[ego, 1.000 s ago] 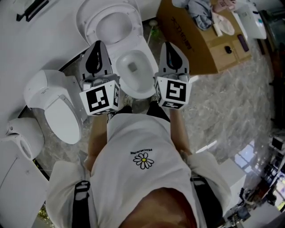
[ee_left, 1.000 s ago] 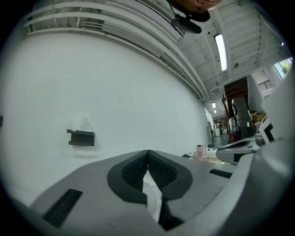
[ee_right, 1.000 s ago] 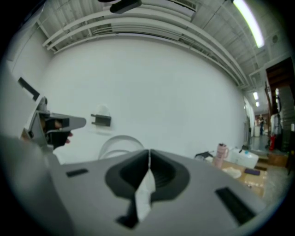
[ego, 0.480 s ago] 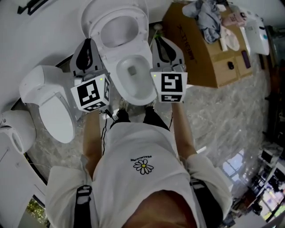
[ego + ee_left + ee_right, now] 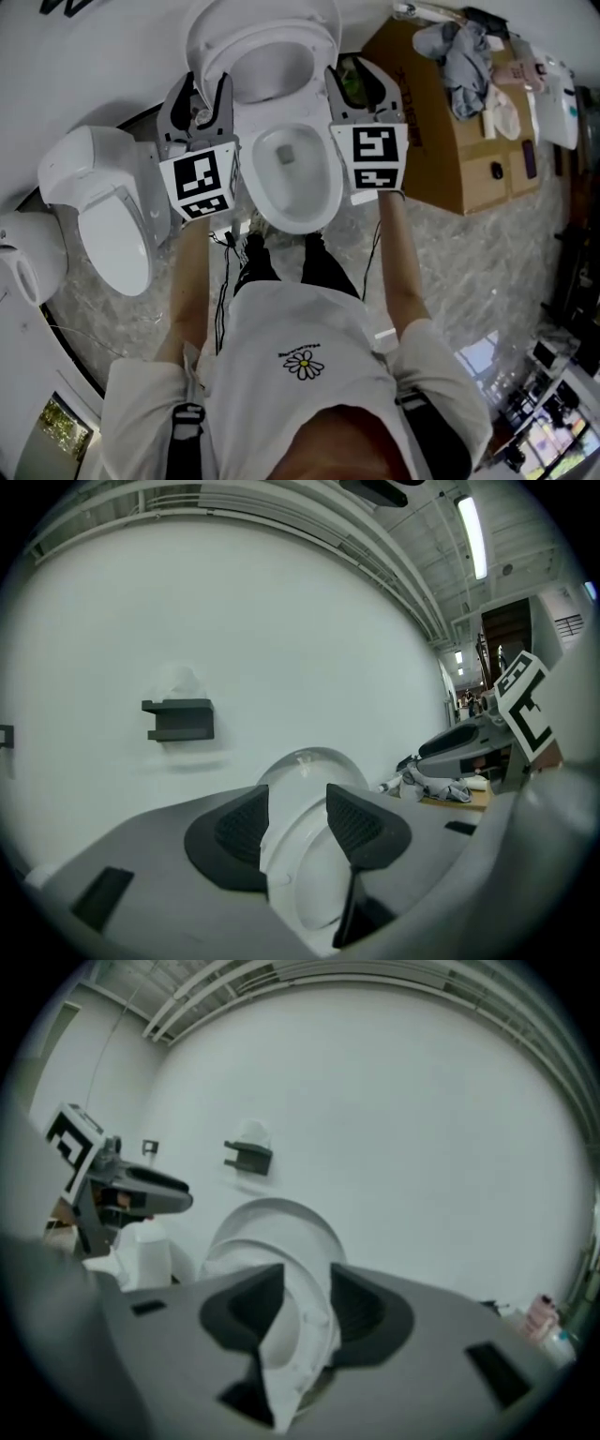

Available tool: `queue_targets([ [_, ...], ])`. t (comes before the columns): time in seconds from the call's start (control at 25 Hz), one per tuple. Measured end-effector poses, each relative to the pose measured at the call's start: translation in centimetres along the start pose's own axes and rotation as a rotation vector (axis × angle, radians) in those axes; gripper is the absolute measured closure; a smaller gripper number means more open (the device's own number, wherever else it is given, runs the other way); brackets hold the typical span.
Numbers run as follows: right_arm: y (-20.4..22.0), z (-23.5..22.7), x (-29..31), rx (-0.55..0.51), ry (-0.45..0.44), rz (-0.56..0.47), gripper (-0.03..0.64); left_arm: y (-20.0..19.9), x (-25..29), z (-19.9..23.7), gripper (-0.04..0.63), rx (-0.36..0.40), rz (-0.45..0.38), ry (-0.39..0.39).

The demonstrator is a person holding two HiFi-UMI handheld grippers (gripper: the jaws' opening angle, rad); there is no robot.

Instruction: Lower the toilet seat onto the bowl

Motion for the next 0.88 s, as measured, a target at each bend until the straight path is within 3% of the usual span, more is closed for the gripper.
queue_targets([
  [0.32, 0.8, -1.2, 7.3, -0.115, -0.035, 0.088, 0.462, 4.0, 4.7, 0.5, 0.396, 0.073, 0.089, 0.000],
  [0.88, 2.9, -2.0, 14.2, -0.171, -0.067, 0.180, 0.474, 7.4, 9.7, 1.6, 0.414, 0.041, 0.208, -0.021],
])
Point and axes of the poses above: the fingertips, and each gripper's own axes: x forward along the fingers, z to its left, y out of its underside, the point moved 10 cm from there along -x, backward along the fingers, and after that the axes turned 4 degrees about -y, right-handed, at the moved point
